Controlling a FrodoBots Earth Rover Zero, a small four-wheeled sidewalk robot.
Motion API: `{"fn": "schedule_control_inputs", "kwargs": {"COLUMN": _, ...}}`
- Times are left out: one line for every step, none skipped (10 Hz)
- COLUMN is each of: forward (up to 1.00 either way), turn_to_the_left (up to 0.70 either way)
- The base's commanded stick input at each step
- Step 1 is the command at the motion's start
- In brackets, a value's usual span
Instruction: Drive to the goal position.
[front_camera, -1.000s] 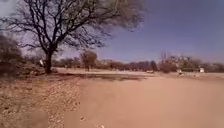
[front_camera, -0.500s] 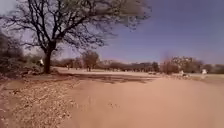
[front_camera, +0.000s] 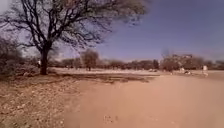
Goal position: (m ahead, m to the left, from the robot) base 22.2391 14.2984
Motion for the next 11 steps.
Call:
{"fn": "schedule_control_inputs", "kwargs": {"forward": 1.00, "turn_to_the_left": 0.01}}
{"fn": "schedule_control_inputs", "kwargs": {"forward": 1.00, "turn_to_the_left": 0.03}}
{"fn": "schedule_control_inputs", "kwargs": {"forward": 1.00, "turn_to_the_left": 0.03}}
{"fn": "schedule_control_inputs", "kwargs": {"forward": 1.00, "turn_to_the_left": 0.02}}
{"fn": "schedule_control_inputs", "kwargs": {"forward": 1.00, "turn_to_the_left": 0.00}}
{"fn": "schedule_control_inputs", "kwargs": {"forward": 1.00, "turn_to_the_left": 0.00}}
{"fn": "schedule_control_inputs", "kwargs": {"forward": 1.00, "turn_to_the_left": 0.00}}
{"fn": "schedule_control_inputs", "kwargs": {"forward": 1.00, "turn_to_the_left": 0.00}}
{"fn": "schedule_control_inputs", "kwargs": {"forward": 1.00, "turn_to_the_left": 0.00}}
{"fn": "schedule_control_inputs", "kwargs": {"forward": 1.00, "turn_to_the_left": 0.00}}
{"fn": "schedule_control_inputs", "kwargs": {"forward": 1.00, "turn_to_the_left": 0.00}}
